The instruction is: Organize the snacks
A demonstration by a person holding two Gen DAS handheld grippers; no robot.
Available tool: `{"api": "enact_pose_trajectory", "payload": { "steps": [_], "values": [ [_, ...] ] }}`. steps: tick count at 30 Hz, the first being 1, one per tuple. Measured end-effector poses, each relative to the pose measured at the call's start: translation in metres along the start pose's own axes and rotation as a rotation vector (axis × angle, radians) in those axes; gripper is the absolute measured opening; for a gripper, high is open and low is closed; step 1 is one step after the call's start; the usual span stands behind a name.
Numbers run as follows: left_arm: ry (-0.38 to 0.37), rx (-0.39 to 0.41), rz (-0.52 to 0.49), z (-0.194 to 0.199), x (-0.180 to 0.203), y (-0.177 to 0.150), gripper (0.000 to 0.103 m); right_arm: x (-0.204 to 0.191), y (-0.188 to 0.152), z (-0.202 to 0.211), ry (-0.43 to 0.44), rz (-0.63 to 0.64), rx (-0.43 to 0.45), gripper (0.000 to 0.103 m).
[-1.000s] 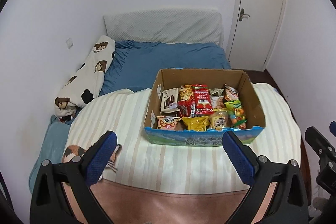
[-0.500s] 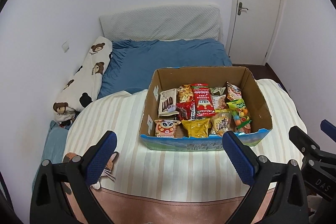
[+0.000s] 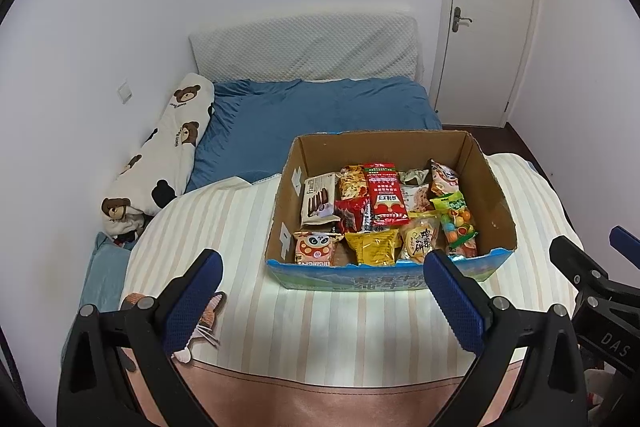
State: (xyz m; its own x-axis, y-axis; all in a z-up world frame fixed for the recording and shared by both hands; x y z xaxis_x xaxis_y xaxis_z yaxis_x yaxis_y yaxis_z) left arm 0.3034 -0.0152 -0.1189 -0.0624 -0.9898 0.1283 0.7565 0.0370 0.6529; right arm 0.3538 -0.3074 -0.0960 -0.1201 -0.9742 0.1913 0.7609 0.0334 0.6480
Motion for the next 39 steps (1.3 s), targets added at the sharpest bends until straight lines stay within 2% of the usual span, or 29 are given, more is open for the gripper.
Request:
{"api": "enact_pose_trajectory", "payload": {
  "steps": [39],
  "values": [
    [0.002, 0.015, -0.002, 0.0050, 0.0041, 0.0071, 0.103, 0.0043, 0.0073, 0.0098, -0.001, -0.012, 0.005, 0.103]
  ]
}}
Point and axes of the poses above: each gripper's, at about its wrist camera, not at the fingertips, and z roughly against the way its jaws point, x to its right, y to its top, the point moved 8 cm from there along -z, roughly the way its jaws point, and after that the axes turned 13 degrees about -y, right-handed, at the moved point
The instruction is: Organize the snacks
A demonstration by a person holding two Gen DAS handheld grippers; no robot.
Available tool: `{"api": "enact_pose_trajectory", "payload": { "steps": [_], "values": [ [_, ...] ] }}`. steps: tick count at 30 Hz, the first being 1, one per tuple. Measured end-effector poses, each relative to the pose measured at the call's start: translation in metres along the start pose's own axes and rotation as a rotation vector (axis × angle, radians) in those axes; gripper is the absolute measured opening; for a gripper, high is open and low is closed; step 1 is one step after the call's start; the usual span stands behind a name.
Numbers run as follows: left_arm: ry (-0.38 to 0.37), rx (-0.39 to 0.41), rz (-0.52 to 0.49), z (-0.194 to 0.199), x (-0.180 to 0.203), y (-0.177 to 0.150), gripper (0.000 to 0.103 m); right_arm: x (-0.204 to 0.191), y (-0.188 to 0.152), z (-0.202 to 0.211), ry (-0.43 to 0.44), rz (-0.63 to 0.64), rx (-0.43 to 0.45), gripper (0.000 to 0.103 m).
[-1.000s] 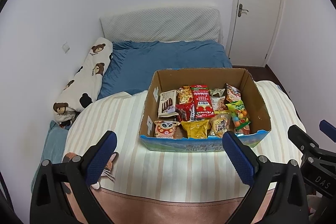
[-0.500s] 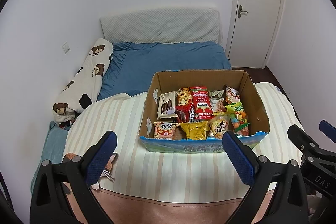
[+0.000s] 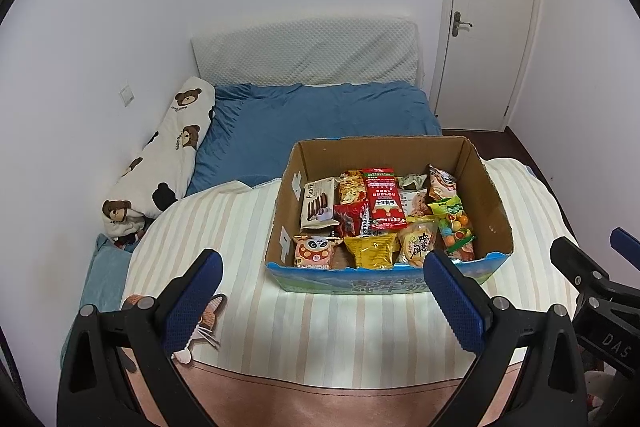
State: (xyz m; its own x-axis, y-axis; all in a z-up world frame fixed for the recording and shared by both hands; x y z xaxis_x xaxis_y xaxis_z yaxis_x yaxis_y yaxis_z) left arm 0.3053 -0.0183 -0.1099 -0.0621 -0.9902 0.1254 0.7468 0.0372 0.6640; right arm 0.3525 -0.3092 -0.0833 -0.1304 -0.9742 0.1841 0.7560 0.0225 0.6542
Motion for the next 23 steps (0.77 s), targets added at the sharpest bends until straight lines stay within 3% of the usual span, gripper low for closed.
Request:
{"api": "enact_pose_trajectory", "payload": {
  "steps": [23],
  "values": [
    [0.000, 0.009, 0.001, -0.0008, -0.0005, -0.0023, 0.103, 0.0046, 0.0005, 0.0007, -0.006, -0.008, -0.006, 0.103]
  ]
}}
Point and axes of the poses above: each gripper's, at about its wrist camera, not at the fingertips, and z roughly against the way its jaws point, x to its right, y to its top, the point moved 8 cm from there along -z, roughly the way its jaws point, and after that the axes turned 13 degrees about -y, right-handed, at the moved point
